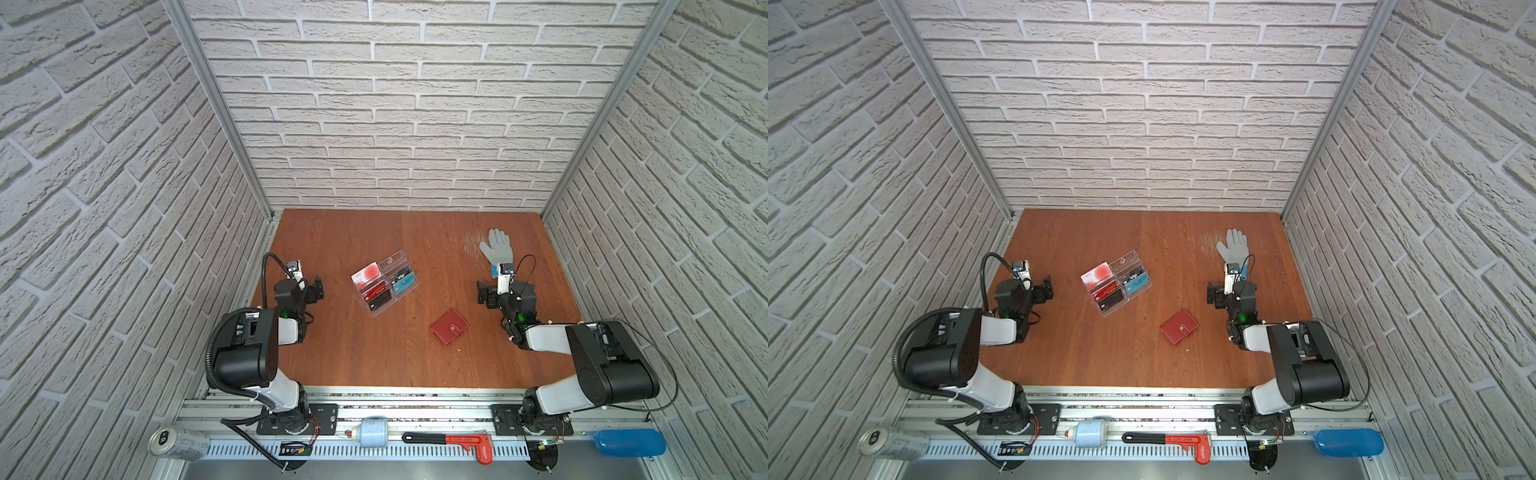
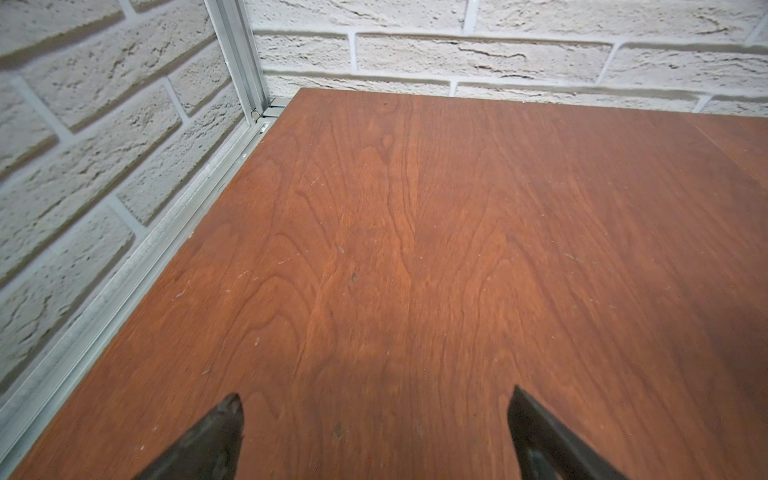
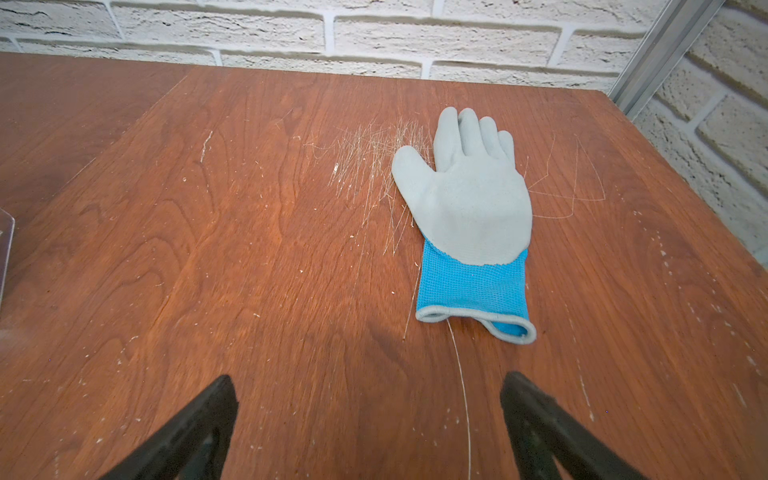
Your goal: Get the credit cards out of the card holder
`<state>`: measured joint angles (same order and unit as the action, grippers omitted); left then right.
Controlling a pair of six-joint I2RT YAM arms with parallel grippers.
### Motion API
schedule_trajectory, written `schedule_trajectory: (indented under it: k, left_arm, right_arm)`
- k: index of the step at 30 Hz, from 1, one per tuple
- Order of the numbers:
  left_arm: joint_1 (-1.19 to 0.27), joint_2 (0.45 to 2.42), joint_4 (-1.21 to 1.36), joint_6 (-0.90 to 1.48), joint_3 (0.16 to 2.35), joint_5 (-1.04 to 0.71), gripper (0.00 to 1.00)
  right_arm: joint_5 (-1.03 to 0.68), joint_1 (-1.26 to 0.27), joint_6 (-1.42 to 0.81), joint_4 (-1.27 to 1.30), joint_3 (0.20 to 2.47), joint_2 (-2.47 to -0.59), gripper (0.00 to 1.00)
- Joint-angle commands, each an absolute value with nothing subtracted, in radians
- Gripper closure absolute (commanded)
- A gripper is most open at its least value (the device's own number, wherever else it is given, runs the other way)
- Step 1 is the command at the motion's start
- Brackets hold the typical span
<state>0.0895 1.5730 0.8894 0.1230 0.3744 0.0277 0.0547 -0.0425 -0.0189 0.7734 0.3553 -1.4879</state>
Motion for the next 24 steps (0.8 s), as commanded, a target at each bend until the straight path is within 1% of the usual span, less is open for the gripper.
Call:
schedule_trajectory:
  k: [1, 3, 7, 11, 14, 15, 17, 21, 24]
  left_arm:
    - [0.092, 1.569, 0.928, 0.113, 0.383, 0.023, 0.02]
    - [0.086, 1.512, 0.847, 0.114, 0.398, 0.044, 0.02]
    - [0.013, 1.375, 0.580, 0.080, 0.488, 0.179, 0.02]
    - [-0.079, 1.313, 0.512, 0.074, 0.515, 0.314, 0.02]
    - [-0.149, 1.277, 0.530, 0.144, 0.501, 0.479, 0.02]
    - [-0.171, 1.254, 0.494, 0.189, 0.502, 0.530, 0.02]
    - [-0.175, 1.191, 0.439, 0.275, 0.496, 0.493, 0.02]
    - [-0.175, 1.065, 0.249, 0.453, 0.526, 0.268, 0.02]
    - [-0.185, 1.049, 0.166, 0.597, 0.550, 0.093, 0.02]
  right_arm:
    - [0.049, -0.038, -0.009, 0.800, 0.371, -1.462, 0.00]
    - [0.057, -0.040, -0.005, 0.819, 0.370, -1.444, 0.00]
    - [0.135, -0.041, -0.040, 0.509, 0.465, -1.316, 0.00]
    - [0.244, -0.043, -0.133, 0.289, 0.539, -1.232, 0.00]
    - [0.307, -0.044, -0.248, 0.166, 0.580, -1.160, 0.00]
    - [0.315, -0.041, -0.305, 0.112, 0.602, -1.144, 0.01]
    - [0.294, -0.041, -0.374, 0.036, 0.646, -1.142, 0.00]
    - [0.070, -0.040, -0.355, -0.008, 0.705, -1.208, 0.00]
    - [-0.044, -0.057, -0.334, 0.022, 0.704, -1.221, 0.00]
